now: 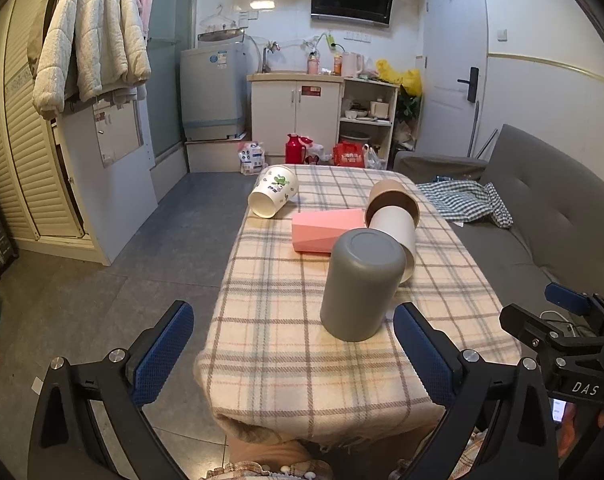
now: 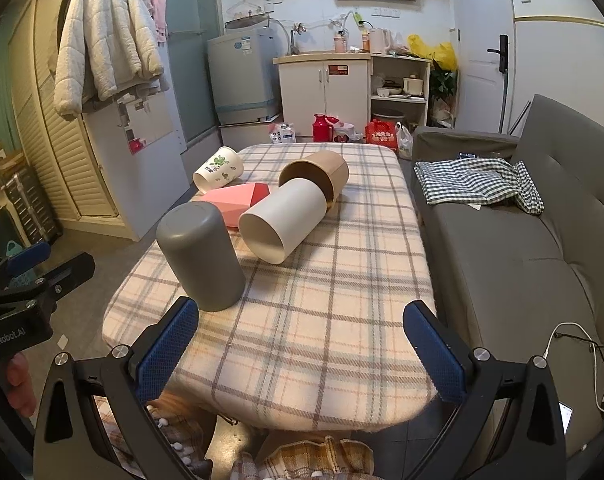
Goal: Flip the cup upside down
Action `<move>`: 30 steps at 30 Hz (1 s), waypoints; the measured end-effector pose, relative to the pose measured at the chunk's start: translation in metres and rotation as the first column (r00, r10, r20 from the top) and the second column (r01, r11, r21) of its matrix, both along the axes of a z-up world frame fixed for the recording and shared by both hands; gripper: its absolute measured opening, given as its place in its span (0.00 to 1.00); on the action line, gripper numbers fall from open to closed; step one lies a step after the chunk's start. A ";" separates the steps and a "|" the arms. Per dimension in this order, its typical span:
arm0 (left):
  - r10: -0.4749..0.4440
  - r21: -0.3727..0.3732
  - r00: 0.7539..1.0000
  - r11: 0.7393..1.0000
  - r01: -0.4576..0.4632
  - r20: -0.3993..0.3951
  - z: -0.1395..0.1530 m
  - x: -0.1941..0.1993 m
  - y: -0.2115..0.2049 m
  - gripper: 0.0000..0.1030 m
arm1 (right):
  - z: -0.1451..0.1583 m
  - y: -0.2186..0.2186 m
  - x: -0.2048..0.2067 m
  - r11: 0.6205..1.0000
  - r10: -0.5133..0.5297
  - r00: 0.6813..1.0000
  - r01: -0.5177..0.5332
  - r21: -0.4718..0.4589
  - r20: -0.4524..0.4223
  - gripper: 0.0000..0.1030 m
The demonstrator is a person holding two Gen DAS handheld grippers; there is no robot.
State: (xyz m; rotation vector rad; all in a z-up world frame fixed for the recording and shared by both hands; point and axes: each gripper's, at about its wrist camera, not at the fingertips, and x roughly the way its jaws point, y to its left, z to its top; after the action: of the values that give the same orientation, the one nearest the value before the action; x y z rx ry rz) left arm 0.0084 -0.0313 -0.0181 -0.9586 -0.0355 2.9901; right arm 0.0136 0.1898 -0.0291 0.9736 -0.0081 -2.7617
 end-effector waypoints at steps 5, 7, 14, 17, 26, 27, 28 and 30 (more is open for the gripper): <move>-0.008 -0.009 1.000 1.000 0.008 0.002 -0.001 0.000 0.002 1.00 | -0.001 0.001 0.000 1.000 -0.005 1.000 0.005 -0.001 0.002 1.00; -0.008 -0.010 1.000 1.000 0.008 0.001 -0.001 0.000 0.002 1.00 | -0.001 0.001 0.000 1.000 -0.006 1.000 0.006 -0.001 0.002 1.00; -0.007 -0.010 1.000 1.000 0.007 0.000 -0.001 0.001 0.002 1.00 | -0.001 0.002 0.000 1.000 -0.007 1.000 0.007 0.002 0.004 1.00; -0.007 -0.005 1.000 1.000 0.007 -0.001 -0.001 0.001 0.002 1.00 | -0.002 0.002 0.001 1.000 -0.006 1.000 0.006 0.005 0.006 1.00; 0.006 -0.004 1.000 1.000 -0.006 -0.004 -0.001 0.002 0.002 1.00 | -0.003 0.000 0.000 1.000 -0.004 1.000 0.004 0.009 0.011 1.00; 0.007 -0.003 1.000 1.000 -0.007 -0.005 -0.002 0.002 0.002 1.00 | -0.003 0.001 0.001 1.000 -0.005 1.000 0.005 0.010 0.011 1.00; 0.006 -0.001 1.000 1.000 -0.006 -0.005 -0.002 0.002 0.002 1.00 | -0.003 0.000 0.000 1.000 -0.004 1.000 0.004 0.009 0.011 1.00; 0.006 -0.003 1.000 1.000 -0.006 -0.003 -0.002 0.003 0.001 1.00 | -0.003 0.000 0.000 1.000 -0.004 1.000 0.004 0.010 0.012 1.00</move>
State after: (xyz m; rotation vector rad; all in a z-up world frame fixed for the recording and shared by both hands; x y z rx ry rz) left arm 0.0109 -0.0301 -0.0199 -0.9564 -0.0331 2.9975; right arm 0.0139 0.1898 -0.0319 0.9932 0.0023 -2.7622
